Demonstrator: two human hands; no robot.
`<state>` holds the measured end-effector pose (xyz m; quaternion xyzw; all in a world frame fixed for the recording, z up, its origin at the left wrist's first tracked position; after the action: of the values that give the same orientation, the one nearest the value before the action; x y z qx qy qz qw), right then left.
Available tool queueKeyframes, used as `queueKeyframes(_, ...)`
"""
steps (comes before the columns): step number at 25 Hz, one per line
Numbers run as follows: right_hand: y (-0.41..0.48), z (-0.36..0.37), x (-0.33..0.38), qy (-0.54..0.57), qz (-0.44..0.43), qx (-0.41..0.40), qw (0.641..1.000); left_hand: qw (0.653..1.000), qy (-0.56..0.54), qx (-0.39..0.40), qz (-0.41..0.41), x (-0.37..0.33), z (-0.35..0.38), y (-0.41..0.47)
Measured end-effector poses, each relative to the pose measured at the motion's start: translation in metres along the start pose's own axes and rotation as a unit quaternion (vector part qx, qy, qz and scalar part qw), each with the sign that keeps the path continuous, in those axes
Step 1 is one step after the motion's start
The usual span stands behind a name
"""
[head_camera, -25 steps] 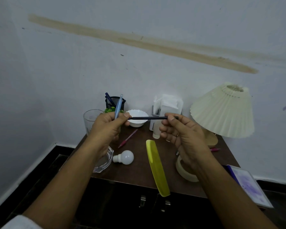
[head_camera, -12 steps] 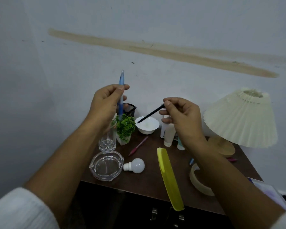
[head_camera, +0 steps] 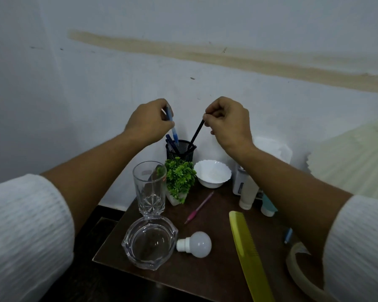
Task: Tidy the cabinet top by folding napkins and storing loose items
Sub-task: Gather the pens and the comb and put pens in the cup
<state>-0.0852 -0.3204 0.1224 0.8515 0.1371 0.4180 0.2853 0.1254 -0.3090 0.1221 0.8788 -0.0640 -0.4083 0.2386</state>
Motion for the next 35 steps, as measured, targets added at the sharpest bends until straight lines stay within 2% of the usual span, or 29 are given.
queueKeyframes(7, 0.0, 0.05, -0.011, -0.113, -0.066, 0.075, 0.989, 0.994, 0.072, 0.074, -0.026, 0.038, 0.035, 0.01)
queueKeyframes(13, -0.007, 0.061, -0.021, -0.16, -0.051, 0.108, 0.98, 0.979, 0.123, 0.148, -0.064, 0.048, 0.051, 0.005)
queueKeyframes(20, -0.031, 0.029, -0.012, -0.153, -0.054, 0.136, 0.977, 0.994, 0.035, 0.081, -0.062, 0.028, 0.025, -0.013)
queueKeyframes(22, -0.051, 0.024, -0.009, -0.177, -0.065, 0.225, 0.956, 0.997, 0.001, 0.068, -0.043, 0.009, 0.013, -0.028)
queueKeyframes(24, -0.08, 0.027, -0.017, -0.238, -0.08, 0.328, 0.911, 0.998, -0.03, 0.06, -0.021, -0.011, 0.004, -0.047)
queueKeyframes(27, -0.124, 0.04, -0.04, -0.328, -0.085, 0.397, 0.853, 0.996, -0.065, 0.062, -0.011, -0.03, -0.002, -0.073)
queueKeyframes(30, -0.151, 0.055, -0.048, -0.361, -0.123, 0.415, 0.826, 0.995, -0.076, 0.059, -0.008, -0.039, -0.005, -0.088)
queueKeyframes(35, -0.151, 0.045, -0.036, -0.377, -0.156, 0.375, 0.832, 0.995, -0.095, 0.042, 0.006, -0.042, -0.016, -0.099)
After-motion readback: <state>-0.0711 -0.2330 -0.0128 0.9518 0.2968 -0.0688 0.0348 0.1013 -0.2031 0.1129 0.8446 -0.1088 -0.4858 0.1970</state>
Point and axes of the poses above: each hand's wrist, its own y-axis towards the middle knuckle, its own z-axis out of the palm, x = y × z, the point moved 7 cm from there along y, towards the middle knuckle, and after that the axes turned 11 degrees about -y, right-handed, at the moved point
